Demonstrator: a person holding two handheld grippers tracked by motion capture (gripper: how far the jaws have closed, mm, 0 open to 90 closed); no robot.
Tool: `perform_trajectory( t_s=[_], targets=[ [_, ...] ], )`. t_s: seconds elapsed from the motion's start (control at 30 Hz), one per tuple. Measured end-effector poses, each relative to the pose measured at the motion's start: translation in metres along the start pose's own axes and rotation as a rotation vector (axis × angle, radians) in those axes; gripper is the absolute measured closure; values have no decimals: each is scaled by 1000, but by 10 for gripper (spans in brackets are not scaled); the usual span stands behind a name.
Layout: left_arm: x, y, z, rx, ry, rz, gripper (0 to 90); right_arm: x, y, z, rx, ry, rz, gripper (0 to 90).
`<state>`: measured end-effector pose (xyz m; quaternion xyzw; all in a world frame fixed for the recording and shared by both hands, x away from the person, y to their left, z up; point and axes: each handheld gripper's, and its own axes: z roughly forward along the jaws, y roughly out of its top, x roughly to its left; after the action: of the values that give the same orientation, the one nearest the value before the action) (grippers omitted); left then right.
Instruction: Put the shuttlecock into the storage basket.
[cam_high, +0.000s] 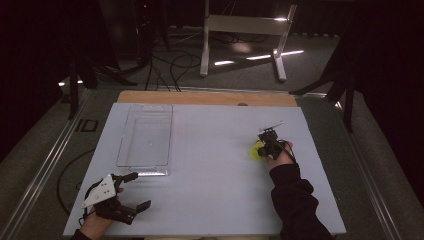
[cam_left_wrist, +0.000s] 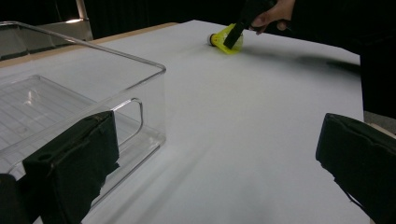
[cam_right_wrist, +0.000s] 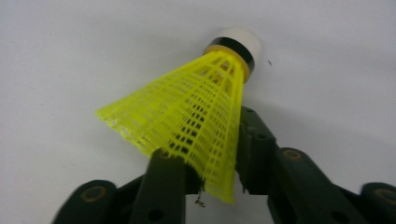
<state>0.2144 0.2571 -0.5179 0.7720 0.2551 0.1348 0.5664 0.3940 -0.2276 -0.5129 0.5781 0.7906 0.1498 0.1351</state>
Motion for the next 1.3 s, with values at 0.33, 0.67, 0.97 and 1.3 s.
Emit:
perform_trajectory(
  t_s=[0.33,0.67,0.97,1.3],
  targets=[
    [0,0,0,1,0,-2,3,-2,2,-5,19,32,-1,891],
    [0,0,0,1,0,-1,3,-6,4,-18,1,54,-28,896],
    [0,0,0,2,0,0,3,-10,2,-30,-1,88,-141,896],
    [-1,0,1,6,1,2,3,-15,-12,-34,56,195,-307,896]
  ],
)
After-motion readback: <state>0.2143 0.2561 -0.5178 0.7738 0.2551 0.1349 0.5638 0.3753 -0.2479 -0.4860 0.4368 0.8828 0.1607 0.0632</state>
